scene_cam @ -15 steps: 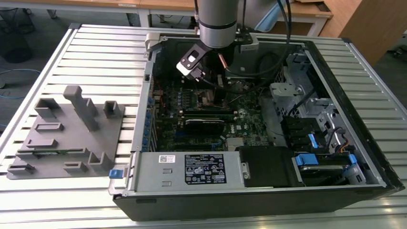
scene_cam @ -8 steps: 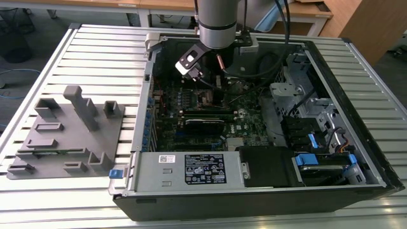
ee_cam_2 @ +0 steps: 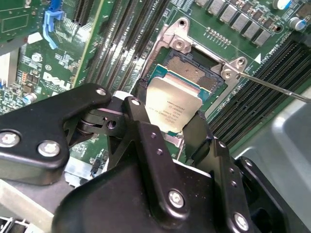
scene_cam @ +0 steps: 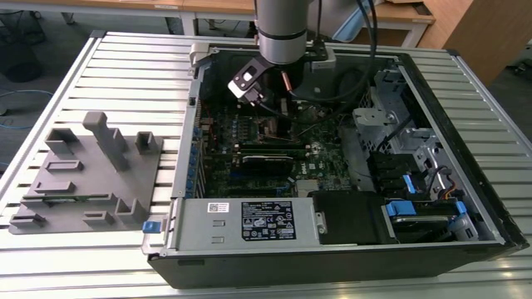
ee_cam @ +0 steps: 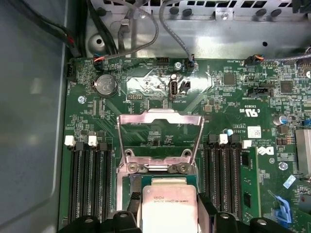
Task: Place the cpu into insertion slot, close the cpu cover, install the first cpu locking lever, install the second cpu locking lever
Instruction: 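Place the cpu into insertion slot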
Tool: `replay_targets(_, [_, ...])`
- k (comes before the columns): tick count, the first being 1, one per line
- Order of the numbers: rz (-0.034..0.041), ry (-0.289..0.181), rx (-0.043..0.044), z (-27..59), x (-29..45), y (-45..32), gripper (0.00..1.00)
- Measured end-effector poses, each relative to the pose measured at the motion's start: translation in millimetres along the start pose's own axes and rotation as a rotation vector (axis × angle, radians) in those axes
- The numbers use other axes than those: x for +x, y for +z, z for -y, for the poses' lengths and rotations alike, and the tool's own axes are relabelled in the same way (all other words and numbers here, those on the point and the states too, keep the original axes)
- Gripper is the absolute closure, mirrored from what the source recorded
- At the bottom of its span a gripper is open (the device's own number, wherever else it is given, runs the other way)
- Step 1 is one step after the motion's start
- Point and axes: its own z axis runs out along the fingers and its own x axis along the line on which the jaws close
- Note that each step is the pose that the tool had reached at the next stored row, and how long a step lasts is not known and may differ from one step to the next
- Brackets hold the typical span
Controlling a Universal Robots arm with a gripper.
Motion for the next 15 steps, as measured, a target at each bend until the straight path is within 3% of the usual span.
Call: replay_targets(15, [0.0012,0.011,-0.0006,2.2,5.4,7.6,0.46])
